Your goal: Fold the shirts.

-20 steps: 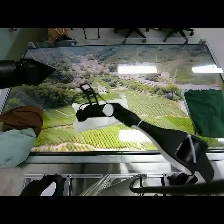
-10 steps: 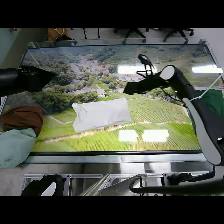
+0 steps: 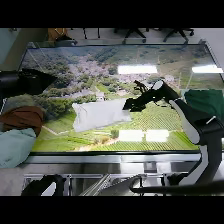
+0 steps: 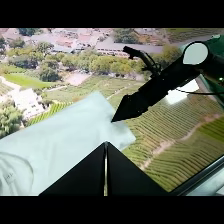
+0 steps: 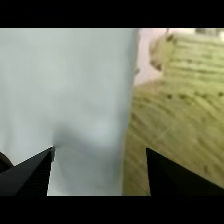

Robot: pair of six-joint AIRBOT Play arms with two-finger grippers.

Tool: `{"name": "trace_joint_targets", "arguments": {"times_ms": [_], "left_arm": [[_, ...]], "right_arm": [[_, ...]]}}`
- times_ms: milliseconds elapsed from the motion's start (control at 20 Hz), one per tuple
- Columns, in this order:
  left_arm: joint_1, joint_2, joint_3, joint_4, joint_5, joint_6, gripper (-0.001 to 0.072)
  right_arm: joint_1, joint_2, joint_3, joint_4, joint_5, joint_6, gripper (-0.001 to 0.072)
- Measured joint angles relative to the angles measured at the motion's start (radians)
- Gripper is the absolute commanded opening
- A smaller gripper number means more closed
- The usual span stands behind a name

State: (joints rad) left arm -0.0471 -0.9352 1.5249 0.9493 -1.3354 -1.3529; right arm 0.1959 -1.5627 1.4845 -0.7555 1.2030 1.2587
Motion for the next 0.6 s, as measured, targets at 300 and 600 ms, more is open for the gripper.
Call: {"name": "trace_joint_targets", "arguments": {"times_ms": [300, 600], "left_arm": [[0.000, -0.018, 0.000, 0.000, -0.004, 0.008, 0.0018], [0.000, -0.039, 0.000, 0.000, -0.007, 0.011, 0.0018]], "right_arm": [[0.045, -0.038, 0.042, 0.068, -0.036, -0.076, 0.0022], [-0.059, 0.131, 0.199, 0.079, 0.016, -0.080, 0.0021]]}}
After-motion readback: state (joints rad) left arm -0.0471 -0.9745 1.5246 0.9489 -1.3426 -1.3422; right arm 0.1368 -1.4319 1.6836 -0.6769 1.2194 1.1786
